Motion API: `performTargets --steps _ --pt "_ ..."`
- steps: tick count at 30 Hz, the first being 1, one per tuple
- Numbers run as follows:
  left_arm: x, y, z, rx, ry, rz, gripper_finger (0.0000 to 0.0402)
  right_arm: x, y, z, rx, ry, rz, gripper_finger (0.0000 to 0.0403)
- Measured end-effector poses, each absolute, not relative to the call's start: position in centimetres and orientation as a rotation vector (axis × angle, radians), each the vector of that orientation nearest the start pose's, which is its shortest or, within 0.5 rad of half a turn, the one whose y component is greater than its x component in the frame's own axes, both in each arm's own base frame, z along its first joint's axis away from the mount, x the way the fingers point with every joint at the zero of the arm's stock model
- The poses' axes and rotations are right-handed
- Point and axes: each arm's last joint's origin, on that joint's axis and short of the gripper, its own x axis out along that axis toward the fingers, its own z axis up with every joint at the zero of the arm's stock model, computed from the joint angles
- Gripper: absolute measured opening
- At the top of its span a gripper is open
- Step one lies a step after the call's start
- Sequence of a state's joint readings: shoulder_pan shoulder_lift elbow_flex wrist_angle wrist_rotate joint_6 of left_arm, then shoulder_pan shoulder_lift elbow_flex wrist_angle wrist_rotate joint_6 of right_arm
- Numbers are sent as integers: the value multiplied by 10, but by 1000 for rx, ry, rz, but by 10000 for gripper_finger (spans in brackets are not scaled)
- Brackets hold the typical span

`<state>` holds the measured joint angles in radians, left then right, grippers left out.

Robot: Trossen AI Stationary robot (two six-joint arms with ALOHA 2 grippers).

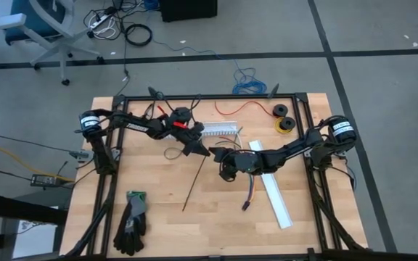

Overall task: Ziptie cables
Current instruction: Wrap the cable wires with black zip tie

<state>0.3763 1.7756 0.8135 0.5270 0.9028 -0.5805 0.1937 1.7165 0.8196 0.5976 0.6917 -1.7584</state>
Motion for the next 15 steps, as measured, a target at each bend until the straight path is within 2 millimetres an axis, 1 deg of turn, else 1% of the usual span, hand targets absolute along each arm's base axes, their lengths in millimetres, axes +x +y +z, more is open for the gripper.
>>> performTargets --steps 9,12,15 --pt "325 104 160 -825 497 -406 1 341 48 184 -1827 664 -138 81" --pt "325 104 160 -824 496 -406 1 341 48 183 -1838 659 -121 82" --pt "325 104 160 -823 494 -407 1 341 47 182 -1844 646 -94 74"
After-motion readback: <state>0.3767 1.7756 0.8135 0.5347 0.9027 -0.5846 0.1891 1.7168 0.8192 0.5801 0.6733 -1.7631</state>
